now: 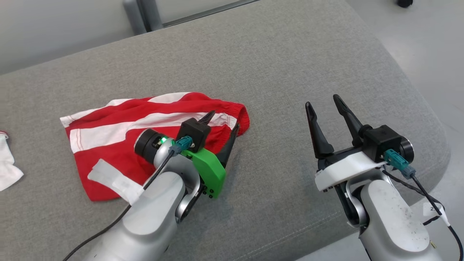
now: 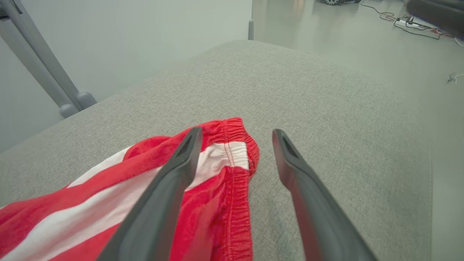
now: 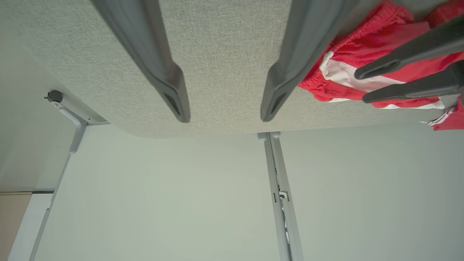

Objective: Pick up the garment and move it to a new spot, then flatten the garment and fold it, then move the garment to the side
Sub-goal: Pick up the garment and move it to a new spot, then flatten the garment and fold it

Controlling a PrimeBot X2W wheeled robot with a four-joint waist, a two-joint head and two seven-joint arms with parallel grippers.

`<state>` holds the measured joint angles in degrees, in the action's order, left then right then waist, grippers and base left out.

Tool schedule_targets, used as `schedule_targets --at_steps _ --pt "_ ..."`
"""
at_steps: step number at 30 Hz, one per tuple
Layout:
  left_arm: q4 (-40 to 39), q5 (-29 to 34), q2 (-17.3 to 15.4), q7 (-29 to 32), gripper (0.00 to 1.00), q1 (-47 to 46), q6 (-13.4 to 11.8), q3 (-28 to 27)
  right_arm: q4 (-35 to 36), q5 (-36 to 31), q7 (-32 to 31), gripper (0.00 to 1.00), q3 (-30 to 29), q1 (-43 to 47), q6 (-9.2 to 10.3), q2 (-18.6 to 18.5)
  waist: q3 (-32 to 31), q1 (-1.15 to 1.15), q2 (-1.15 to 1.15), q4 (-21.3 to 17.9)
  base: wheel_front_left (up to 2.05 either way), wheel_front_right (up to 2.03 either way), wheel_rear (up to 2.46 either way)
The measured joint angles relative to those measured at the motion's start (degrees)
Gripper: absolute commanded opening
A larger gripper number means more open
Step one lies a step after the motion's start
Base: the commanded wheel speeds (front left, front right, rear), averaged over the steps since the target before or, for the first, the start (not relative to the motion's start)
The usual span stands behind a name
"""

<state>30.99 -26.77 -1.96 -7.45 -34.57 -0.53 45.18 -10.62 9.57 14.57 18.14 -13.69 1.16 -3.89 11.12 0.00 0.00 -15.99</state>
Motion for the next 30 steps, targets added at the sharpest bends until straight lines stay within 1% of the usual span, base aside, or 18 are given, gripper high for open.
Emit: schedule_targets --at_steps 2,4,10,14,17,23,30 --pt "0.66 0.96 -0.02 -0.76 1.00 0.01 -0.08 0.14 -0.51 0.01 0.01 1.00 -0.20 0.12 -0.01 -0.08 -0.36 0.00 0.00 1.15 0.00 0.00 0.00" --pt "1.36 0.97 -0.01 -1.27 1.00 0.07 -0.69 -0.09 -1.01 0.08 0.01 1.00 -0.44 0.16 -0.04 -0.29 -0.76 0.00 0.00 2.34 0.00 0.00 0.00" --pt "2.70 0.64 -0.01 -3.78 1.00 2.03 -2.12 -2.29 -3.03 0.70 0.01 1.00 -0.75 1.24 -0.16 -0.59 -2.14 0.00 0.00 6.22 0.00 0.00 0.00" --pt "3.32 -0.91 -0.02 -4.60 1.00 4.55 -2.89 -3.90 -5.02 1.69 0.01 1.00 -0.77 2.57 -0.88 -0.42 -3.13 0.00 0.00 8.84 0.00 0.00 0.00" --pt "3.30 -1.38 -0.02 -5.22 1.00 6.15 -3.30 -4.88 -6.99 2.20 0.01 1.00 -0.59 3.18 -1.80 -0.37 -3.83 0.00 0.00 10.82 0.00 0.00 0.00" --pt "0.92 -3.45 -0.03 -5.79 1.00 8.25 -4.11 -5.88 -9.96 4.19 0.00 1.00 -0.68 3.74 -3.18 -0.21 -4.82 0.00 0.00 14.80 0.00 0.00 0.00" --pt "-2.42 -3.46 -0.03 -6.30 1.00 9.44 -4.54 -5.39 -14.12 8.12 0.00 1.00 -3.69 3.66 -3.61 0.03 -5.08 0.00 0.00 20.38 0.00 0.00 0.00"
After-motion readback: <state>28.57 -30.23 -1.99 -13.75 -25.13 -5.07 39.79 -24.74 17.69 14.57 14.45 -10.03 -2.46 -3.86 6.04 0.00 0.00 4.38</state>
